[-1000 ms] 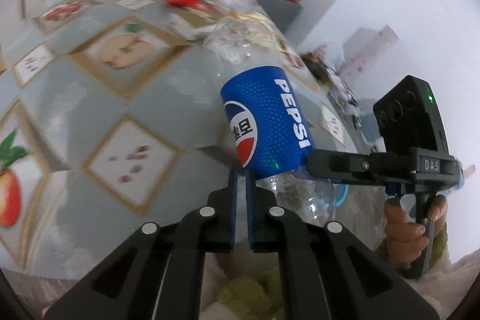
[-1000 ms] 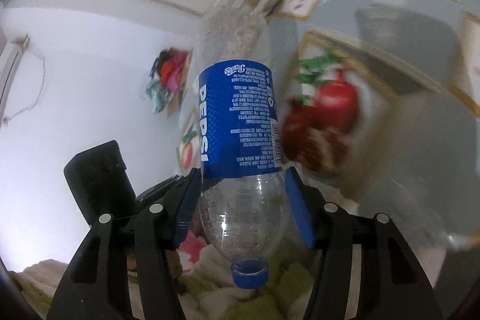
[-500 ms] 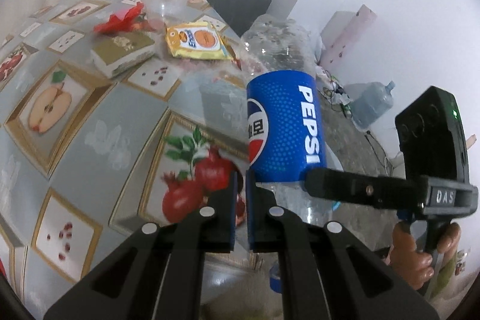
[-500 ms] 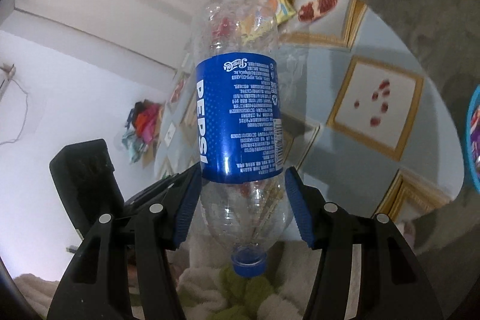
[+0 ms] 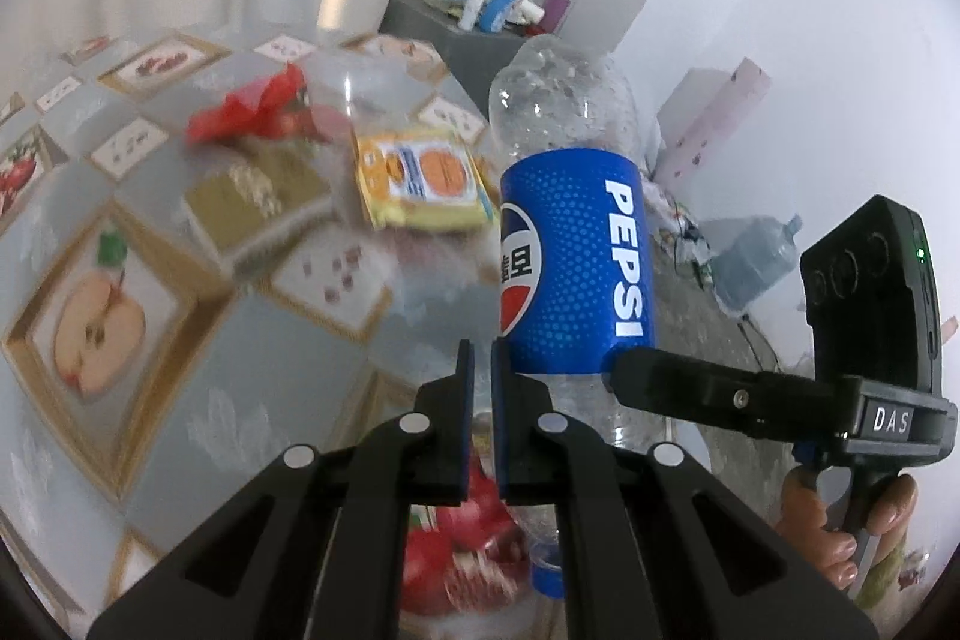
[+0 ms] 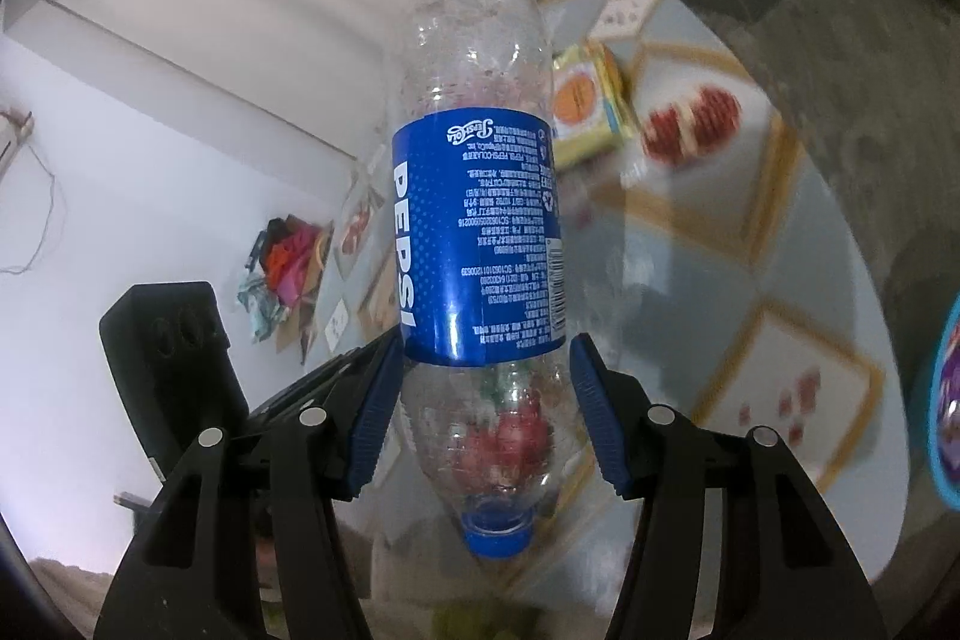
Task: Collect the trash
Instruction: 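Hold the Pepsi bottle in the right gripper while the left approaches the gold tissue pack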
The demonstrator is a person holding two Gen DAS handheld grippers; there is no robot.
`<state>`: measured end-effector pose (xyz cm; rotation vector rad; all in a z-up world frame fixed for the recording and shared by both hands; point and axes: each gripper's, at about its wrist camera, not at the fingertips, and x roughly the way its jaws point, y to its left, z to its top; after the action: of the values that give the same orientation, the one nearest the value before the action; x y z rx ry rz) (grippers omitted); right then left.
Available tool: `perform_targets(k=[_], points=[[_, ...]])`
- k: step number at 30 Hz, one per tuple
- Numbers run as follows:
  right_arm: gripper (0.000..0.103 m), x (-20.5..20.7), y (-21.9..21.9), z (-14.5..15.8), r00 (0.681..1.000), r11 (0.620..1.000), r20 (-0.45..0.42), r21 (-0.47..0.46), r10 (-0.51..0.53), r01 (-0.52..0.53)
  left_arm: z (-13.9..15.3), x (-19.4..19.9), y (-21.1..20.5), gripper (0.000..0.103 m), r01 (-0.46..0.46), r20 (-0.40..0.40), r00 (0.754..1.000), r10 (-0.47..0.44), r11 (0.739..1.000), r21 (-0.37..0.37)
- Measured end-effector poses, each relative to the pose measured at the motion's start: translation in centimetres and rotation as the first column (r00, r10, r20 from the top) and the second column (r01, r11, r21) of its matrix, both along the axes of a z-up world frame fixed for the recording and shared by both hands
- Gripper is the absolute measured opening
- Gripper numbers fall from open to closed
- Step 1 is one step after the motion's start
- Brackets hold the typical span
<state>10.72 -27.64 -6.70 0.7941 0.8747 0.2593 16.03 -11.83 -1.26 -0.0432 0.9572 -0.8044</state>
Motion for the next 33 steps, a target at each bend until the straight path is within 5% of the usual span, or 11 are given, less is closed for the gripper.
perform_targets(k=[7, 12, 20, 25, 33], points=[[0.054, 2.4, -2.0, -1.9, 0.999, 0.999, -0.028, -0.002, -0.039, 0.039, -0.6, 4.6, -0.9, 0.010, -0.025, 0.011, 1.000, 0.025, 0.999, -0.026], [0.057, 2.2, -2.8, -2.4, 0.997, 0.998, -0.034, 0.021, -0.064, 0.065, -0.6, 6.1, 0.6, 0.044, -0.082, 0.088, 0.993, 0.081, 0.997, 0.010], [0.063, 2.3, -2.5, -2.0, 0.997, 0.998, -0.048, 0.005, -0.067, 0.067, -0.7, 9.4, 2.3, 0.076, -0.139, 0.195, 0.974, 0.114, 0.983, 0.120], [0.064, 3.0, -3.1, -2.0, 0.996, 0.997, -0.054, 0.008, -0.075, 0.075, -3.1, 11.1, 1.8, 0.078, -0.114, 0.158, 0.984, 0.080, 0.969, 0.219], [0.065, 3.2, -3.5, -2.0, 0.995, 0.997, -0.061, 0.014, -0.077, 0.078, -4.9, 11.4, 1.6, 0.078, -0.091, 0.128, 0.990, 0.061, 0.966, 0.244]])
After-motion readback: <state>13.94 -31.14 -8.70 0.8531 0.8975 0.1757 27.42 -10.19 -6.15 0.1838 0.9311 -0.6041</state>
